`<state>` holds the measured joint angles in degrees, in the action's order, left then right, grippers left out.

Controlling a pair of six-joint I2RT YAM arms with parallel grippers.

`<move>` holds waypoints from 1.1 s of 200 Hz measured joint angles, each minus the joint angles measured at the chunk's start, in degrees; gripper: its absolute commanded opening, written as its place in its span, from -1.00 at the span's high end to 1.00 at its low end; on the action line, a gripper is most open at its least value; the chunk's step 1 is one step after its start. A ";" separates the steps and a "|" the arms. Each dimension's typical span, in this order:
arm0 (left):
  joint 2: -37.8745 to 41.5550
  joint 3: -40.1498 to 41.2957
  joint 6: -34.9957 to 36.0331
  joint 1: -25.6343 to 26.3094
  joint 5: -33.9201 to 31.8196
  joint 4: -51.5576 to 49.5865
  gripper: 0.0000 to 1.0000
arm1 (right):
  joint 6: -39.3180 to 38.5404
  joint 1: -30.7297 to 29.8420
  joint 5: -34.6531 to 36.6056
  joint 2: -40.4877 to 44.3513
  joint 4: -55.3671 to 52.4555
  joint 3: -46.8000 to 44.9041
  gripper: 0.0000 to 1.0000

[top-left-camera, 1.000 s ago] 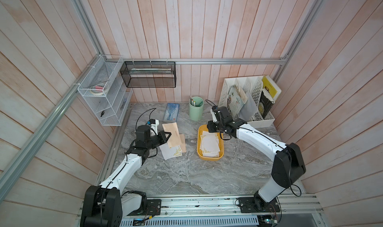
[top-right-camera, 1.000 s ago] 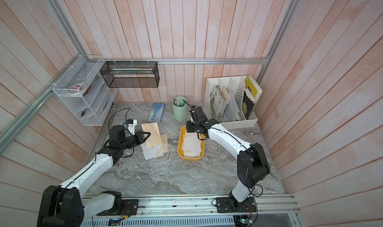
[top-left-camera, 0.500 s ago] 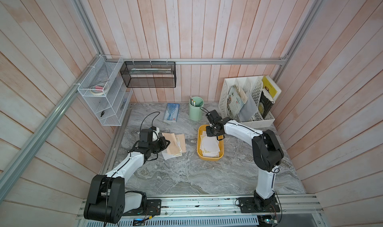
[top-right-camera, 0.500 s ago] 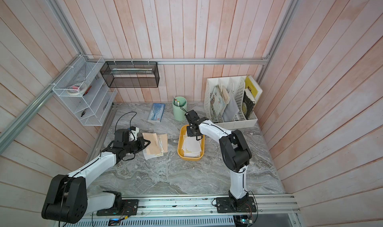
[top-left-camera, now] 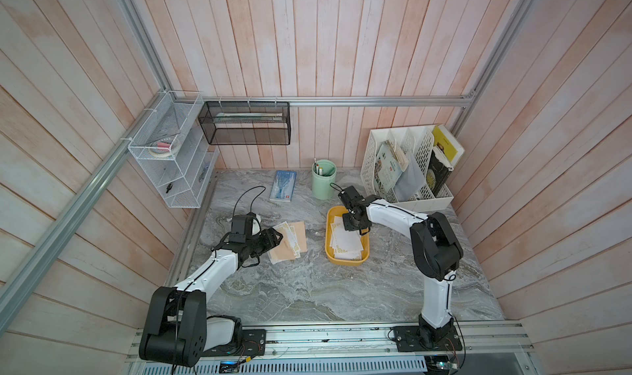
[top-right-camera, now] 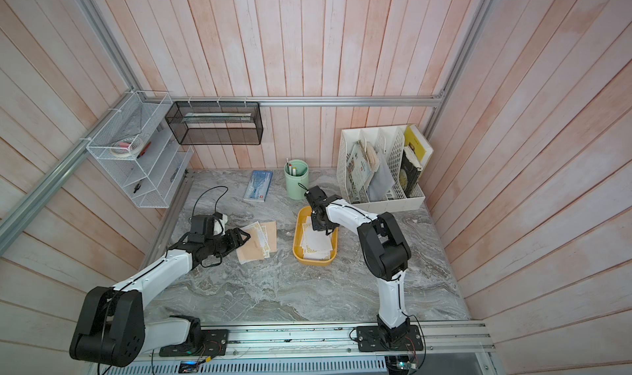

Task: Take out the stationery paper from the storage box
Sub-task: Place the stationery paper at the center of the board, then pick up the stationery paper from the storage box.

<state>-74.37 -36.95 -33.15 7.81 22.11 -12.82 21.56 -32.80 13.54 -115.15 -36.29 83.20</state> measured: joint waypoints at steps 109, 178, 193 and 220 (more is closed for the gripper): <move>2.80 -7.08 2.32 0.00 -15.15 -16.04 -0.45 | 1.07 0.11 -0.83 -2.49 0.57 0.04 0.78; 2.91 -7.08 2.54 0.00 -14.88 -16.63 -0.45 | 1.33 0.28 -0.83 -2.47 0.63 0.04 1.00; 2.93 -7.06 2.54 0.00 -13.77 -15.65 -0.45 | 1.33 0.26 -0.46 -1.81 0.04 0.04 1.00; 3.19 -5.11 2.03 -0.09 -7.45 -8.61 -0.45 | 1.33 0.00 -0.04 1.84 -1.09 0.11 1.00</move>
<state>-71.18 -42.06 -31.11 7.73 14.66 -21.43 22.90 -32.80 13.50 -113.32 -37.39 83.31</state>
